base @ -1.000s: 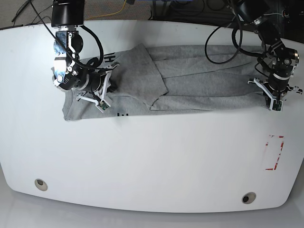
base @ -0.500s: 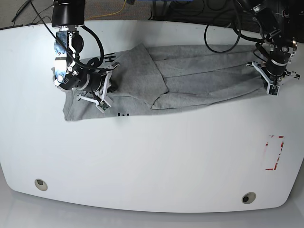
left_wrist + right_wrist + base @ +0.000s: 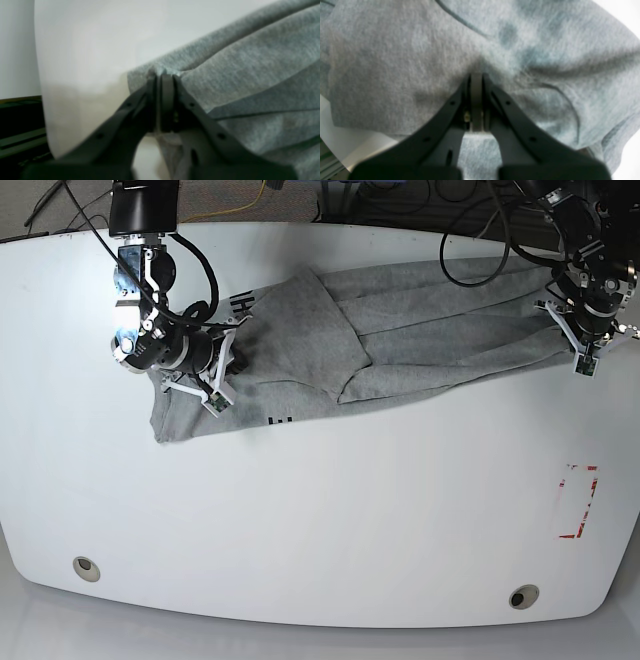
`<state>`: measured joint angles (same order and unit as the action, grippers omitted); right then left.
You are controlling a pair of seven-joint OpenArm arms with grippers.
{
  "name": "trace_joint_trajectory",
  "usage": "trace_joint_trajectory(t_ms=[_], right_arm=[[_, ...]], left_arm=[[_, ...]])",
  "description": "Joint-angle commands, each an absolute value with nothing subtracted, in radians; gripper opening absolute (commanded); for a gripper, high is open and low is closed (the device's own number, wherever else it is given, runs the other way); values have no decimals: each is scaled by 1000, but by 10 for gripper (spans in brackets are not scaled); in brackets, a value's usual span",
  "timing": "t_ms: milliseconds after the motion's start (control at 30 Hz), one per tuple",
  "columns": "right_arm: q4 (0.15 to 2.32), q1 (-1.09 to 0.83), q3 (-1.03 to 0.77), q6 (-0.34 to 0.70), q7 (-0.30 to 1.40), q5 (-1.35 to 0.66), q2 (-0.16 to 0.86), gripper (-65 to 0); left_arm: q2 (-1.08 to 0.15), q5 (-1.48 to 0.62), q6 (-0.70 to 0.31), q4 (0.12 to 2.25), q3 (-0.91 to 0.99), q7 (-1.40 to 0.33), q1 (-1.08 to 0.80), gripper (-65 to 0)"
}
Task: Layout the t-shirt on the table in an organized manner, then fold the t-shirt properly
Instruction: 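Pull the pinched shirt end outward with the left gripper to stretch it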
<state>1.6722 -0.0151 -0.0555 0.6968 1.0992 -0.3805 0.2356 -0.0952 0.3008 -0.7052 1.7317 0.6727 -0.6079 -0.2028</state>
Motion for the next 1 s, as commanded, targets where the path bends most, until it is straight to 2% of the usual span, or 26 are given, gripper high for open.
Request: trace_joint_trajectory(t_ms=[0,233,433,967], right_arm=[[1687,4,-61,698,1078,-394,242,-650],[1687,16,-61,698,1078,-394,242,-650],[1687,53,-61,698,1084,-395,240,-650],[1701,189,-59,698,1106,-513,173,-650]], left_arm=[[-111,298,-698,1750,676,-608,-208,-493],[-113,302,-698,1750,676,-616,-228,-274],[-137,302,-698,1751,676,-650,-231,-144],[-153,208,-698,1877,809,-651,-153,-128]])
